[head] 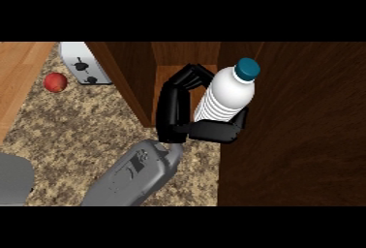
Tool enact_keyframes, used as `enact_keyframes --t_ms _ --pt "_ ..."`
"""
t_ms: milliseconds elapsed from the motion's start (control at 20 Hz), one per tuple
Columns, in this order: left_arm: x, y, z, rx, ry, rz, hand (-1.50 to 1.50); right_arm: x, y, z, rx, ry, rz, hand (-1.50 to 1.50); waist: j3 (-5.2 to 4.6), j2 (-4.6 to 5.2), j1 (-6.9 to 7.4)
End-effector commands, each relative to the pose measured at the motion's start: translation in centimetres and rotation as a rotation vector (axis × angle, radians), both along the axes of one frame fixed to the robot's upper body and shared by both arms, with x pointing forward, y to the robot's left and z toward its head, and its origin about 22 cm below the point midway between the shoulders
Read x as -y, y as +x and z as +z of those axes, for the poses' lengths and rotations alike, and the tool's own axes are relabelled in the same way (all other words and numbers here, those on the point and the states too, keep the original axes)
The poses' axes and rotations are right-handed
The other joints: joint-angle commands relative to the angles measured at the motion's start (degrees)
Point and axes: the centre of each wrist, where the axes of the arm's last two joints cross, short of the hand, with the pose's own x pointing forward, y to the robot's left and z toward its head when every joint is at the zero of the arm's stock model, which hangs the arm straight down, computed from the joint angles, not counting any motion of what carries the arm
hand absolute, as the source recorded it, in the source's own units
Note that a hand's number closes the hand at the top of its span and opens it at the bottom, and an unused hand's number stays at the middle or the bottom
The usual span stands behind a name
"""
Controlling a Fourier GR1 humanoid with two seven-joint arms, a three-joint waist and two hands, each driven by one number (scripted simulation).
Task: Pick up the bottled water, place it into the cabinet and close the cabinet
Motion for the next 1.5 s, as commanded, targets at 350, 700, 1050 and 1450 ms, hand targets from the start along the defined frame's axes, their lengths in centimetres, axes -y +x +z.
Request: enact_keyframes --t_ms 350,700,1050,1450 --pt "-0.2 5.0 -1.8 -0.042 0.109 0.071 1.5 -0.4 -0.3 2.2 0.057 0.045 0.023 -1.5 -0.04 0.24 -0.66" --pt "-0.5 6.6 -3.4 -0.073 0.202 0.136 1.5 -0.1 -0.3 2.5 0.063 0.063 0.036 -1.5 -0.04 0.3 -0.73" --pt "-2.5 9.4 -4.1 -0.098 0.131 0.209 1.5 0.4 -0.2 2.5 0.062 0.059 0.042 -1.5 -0.08 0.73 -1.62" --pt "-3.1 11.4 -4.9 -0.065 0.286 0.247 1.5 0.6 0.3 1.8 0.061 0.069 0.069 -1.5 -0.03 0.76 -1.99"
